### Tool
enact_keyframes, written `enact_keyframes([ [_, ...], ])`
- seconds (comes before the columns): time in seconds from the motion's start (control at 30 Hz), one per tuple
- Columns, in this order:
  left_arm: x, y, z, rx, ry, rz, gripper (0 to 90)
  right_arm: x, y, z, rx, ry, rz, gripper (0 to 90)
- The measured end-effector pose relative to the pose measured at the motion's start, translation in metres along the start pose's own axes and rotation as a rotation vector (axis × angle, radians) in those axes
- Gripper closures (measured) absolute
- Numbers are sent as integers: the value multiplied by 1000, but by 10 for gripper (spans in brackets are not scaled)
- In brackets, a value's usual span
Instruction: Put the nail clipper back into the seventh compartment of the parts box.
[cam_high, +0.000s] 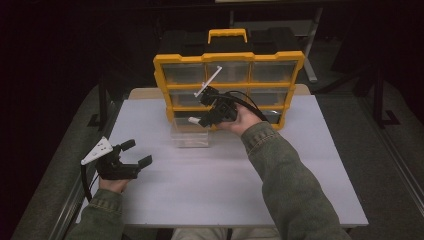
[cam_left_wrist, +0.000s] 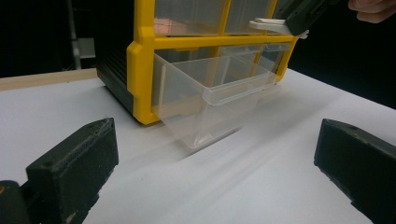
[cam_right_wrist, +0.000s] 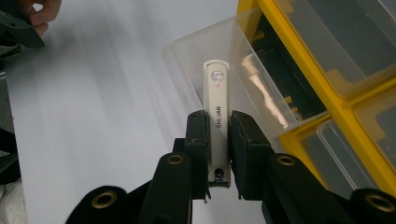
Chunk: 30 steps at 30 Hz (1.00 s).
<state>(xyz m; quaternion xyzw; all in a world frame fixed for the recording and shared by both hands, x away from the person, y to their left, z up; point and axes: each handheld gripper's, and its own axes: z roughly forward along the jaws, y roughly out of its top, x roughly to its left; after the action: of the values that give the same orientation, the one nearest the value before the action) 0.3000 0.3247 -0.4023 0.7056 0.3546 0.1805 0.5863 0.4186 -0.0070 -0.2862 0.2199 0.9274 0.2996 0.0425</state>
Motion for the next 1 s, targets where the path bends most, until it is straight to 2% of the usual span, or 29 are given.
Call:
enact_keyframes([
  [0.17, 0, 0, 0, 0, -1, 0, 0, 2, 8, 6, 7, 2, -17, 761],
  [0.57, 0, 0, 1, 0, -3, 3, 0, 4, 19, 17, 13, 8, -20, 761],
  [1.0, 0, 0, 1, -2, -4, 2, 0, 4, 29, 35, 21, -12, -24, 761],
])
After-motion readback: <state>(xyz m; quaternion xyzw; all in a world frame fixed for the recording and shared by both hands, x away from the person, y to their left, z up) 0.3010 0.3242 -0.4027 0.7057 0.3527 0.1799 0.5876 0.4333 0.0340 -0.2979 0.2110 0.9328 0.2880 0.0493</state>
